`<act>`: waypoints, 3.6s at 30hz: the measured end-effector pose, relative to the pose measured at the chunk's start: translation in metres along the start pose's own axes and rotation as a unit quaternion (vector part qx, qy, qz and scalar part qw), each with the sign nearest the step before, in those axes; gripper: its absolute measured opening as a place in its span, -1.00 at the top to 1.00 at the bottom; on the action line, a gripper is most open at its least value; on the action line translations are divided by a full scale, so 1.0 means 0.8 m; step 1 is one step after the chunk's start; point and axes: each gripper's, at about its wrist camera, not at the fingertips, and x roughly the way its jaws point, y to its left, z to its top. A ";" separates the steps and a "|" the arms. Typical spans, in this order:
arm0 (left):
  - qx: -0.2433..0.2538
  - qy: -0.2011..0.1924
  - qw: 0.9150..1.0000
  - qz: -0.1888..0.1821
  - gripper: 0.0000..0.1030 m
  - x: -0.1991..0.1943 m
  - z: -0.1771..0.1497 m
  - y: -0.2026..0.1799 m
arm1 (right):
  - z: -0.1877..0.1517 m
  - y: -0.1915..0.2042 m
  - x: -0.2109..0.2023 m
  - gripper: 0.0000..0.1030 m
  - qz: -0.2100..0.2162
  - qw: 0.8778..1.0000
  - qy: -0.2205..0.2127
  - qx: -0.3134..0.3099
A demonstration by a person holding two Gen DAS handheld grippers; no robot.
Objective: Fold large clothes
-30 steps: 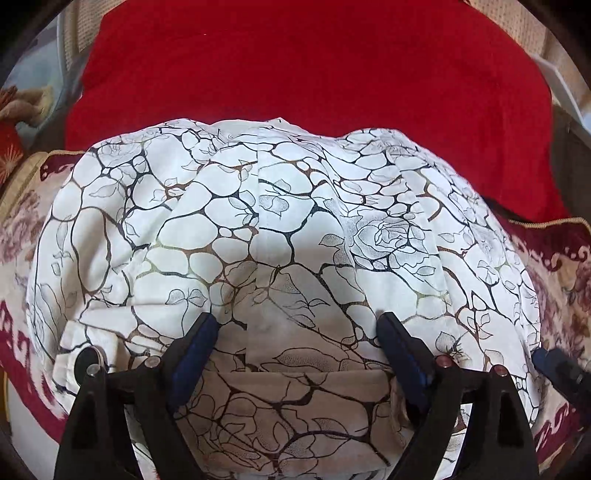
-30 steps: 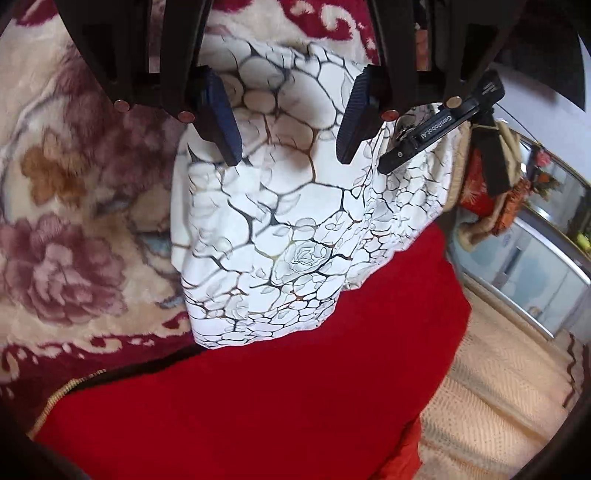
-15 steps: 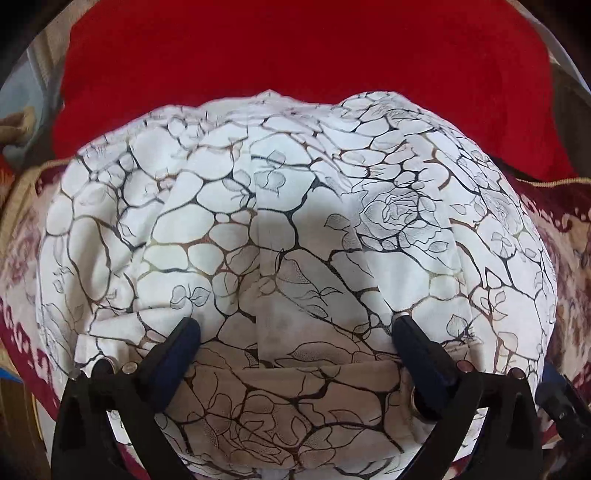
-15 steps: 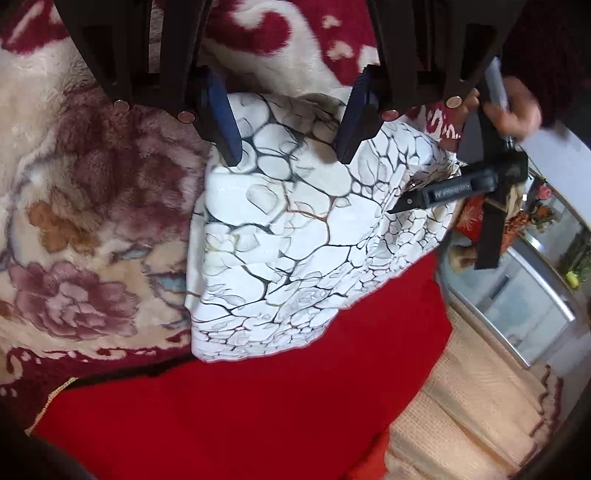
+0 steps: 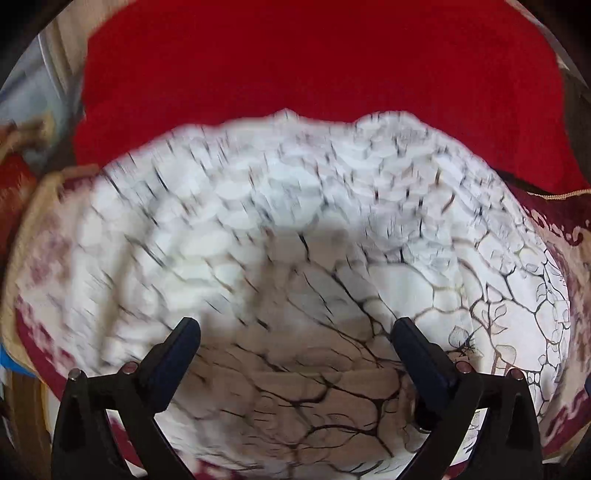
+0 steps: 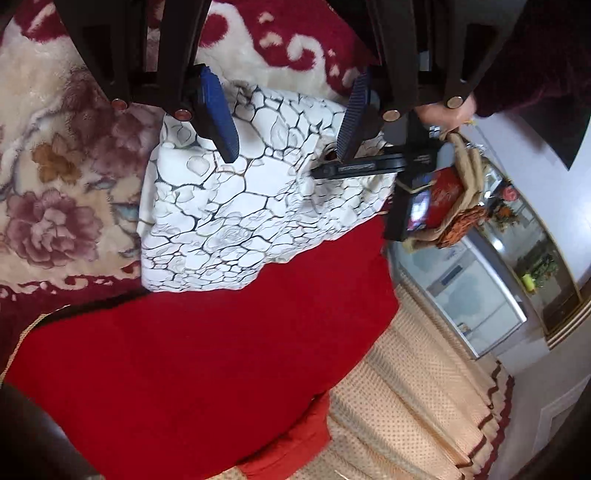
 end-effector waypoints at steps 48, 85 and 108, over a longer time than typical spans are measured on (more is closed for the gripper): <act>-0.185 -0.077 0.979 -0.047 -1.00 -0.008 -0.039 0.297 | 0.087 0.021 0.158 -0.14 -0.161 0.983 0.082 0.029; -0.406 -0.096 0.849 -0.325 -0.46 0.093 -0.063 0.263 | 0.057 0.013 0.166 -0.09 -0.147 0.980 0.136 0.004; -0.300 -0.129 0.898 -0.294 0.49 0.073 -0.020 0.249 | 0.134 0.045 0.336 0.48 -0.141 0.952 0.257 0.083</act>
